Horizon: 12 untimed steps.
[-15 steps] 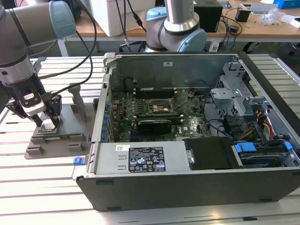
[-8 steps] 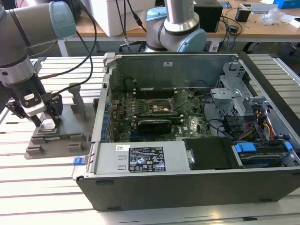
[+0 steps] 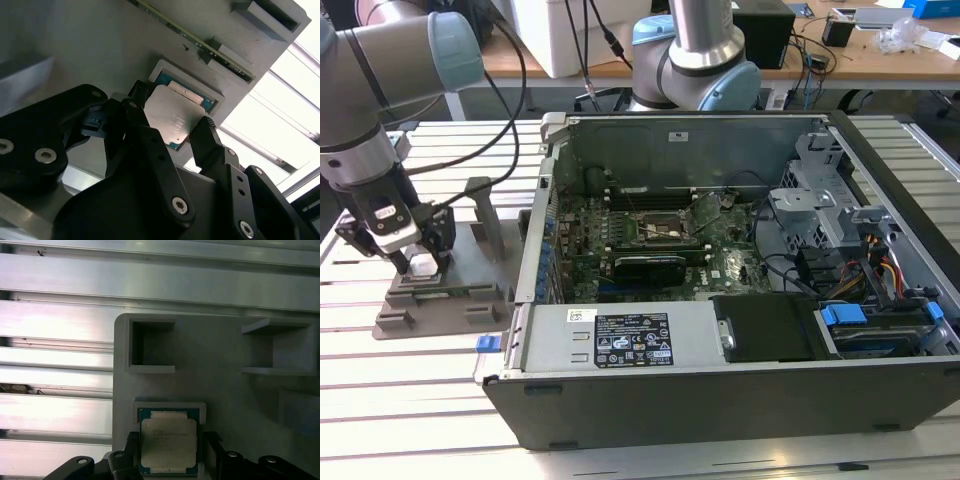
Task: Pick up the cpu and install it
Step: 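Pick up the cpu and move it towards the insertion slot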
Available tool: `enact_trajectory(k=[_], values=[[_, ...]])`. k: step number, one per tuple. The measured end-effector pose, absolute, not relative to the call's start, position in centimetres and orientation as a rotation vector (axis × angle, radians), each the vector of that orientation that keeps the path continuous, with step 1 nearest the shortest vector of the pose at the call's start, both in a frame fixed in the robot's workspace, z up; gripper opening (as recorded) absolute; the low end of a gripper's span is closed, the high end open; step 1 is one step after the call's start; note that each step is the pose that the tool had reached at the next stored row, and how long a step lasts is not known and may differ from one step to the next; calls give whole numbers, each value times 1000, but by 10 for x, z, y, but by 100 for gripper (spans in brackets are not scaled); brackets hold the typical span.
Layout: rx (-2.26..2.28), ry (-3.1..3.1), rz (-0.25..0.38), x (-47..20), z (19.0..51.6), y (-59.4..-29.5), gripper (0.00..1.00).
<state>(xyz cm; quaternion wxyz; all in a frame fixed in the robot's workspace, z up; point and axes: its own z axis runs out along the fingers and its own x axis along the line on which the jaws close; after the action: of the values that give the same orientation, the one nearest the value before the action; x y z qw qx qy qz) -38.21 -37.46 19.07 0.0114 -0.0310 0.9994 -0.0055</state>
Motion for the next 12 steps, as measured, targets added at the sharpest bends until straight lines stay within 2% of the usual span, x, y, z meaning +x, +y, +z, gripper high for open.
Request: enact_trajectory(k=[6, 8, 12], values=[[-97, 3117, -19, -382, 190, -375, 62], [-97, 3118, -19, -382, 190, -375, 55], [-97, 3117, -20, -382, 190, -375, 55]])
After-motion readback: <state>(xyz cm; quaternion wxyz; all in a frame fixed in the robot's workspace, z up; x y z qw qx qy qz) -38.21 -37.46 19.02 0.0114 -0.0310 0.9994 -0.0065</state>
